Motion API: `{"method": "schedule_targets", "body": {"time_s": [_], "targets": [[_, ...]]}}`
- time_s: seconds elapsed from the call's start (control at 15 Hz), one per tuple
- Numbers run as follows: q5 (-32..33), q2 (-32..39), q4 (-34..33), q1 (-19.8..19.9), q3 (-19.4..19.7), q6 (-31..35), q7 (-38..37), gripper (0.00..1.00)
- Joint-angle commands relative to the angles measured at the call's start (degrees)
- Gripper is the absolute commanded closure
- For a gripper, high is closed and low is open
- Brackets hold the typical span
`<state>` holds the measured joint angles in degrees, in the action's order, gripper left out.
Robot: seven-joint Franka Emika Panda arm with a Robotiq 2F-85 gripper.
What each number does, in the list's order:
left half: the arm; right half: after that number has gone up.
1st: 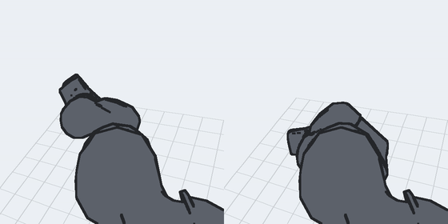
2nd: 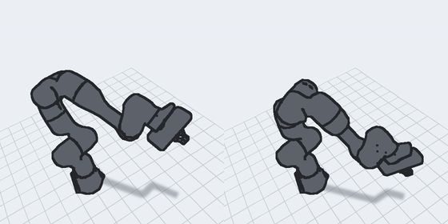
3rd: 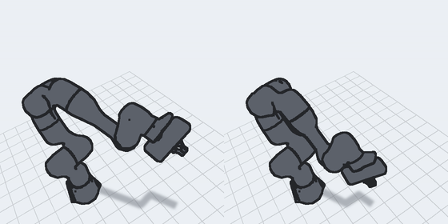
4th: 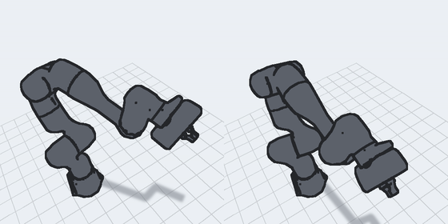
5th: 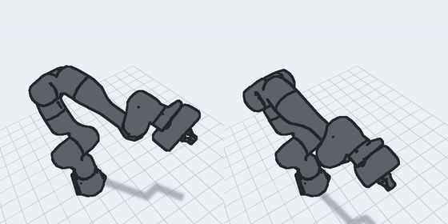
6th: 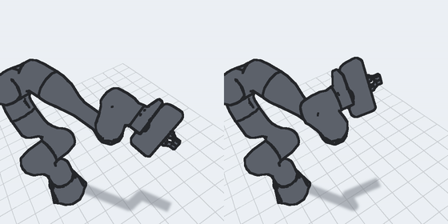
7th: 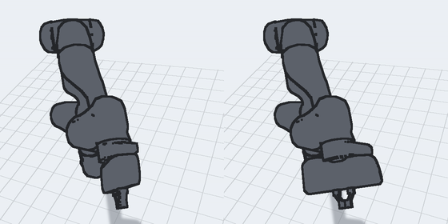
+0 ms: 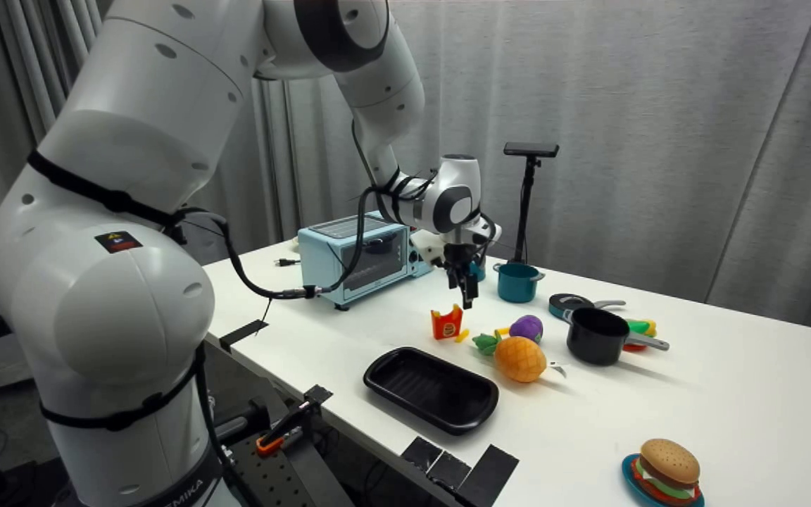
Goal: Remove three yellow objects from the orange bowl
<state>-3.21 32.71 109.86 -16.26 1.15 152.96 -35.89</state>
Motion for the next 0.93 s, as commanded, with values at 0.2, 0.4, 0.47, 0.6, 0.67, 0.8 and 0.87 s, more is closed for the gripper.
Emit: {"method": "schedule_targets", "body": {"time_s": [0.2,0.4,0.47,0.6,0.67,0.8,0.87], "targets": [[-0.87,-1.69,1.58,-0.23,-0.42,-0.98,0.08,0.01],[-0.98,-1.48,1.79,-0.4,-0.77,-1.01,-0.04,0.01],[-0.96,-1.38,1.91,-0.53,-0.88,-0.94,-0.13,0.0],[-0.97,-1.33,2.08,-0.72,-1.12,-0.89,-0.2,0.01],[-0.97,-1.34,2.18,-0.81,-1.21,-0.86,-0.22,0.05],[-0.94,-1.38,2.26,-1.05,-1.28,-0.8,-0.3,0.29],[-0.91,-1.4,2.27,-1.18,-1.28,-0.78,-0.34,0.34]]}}
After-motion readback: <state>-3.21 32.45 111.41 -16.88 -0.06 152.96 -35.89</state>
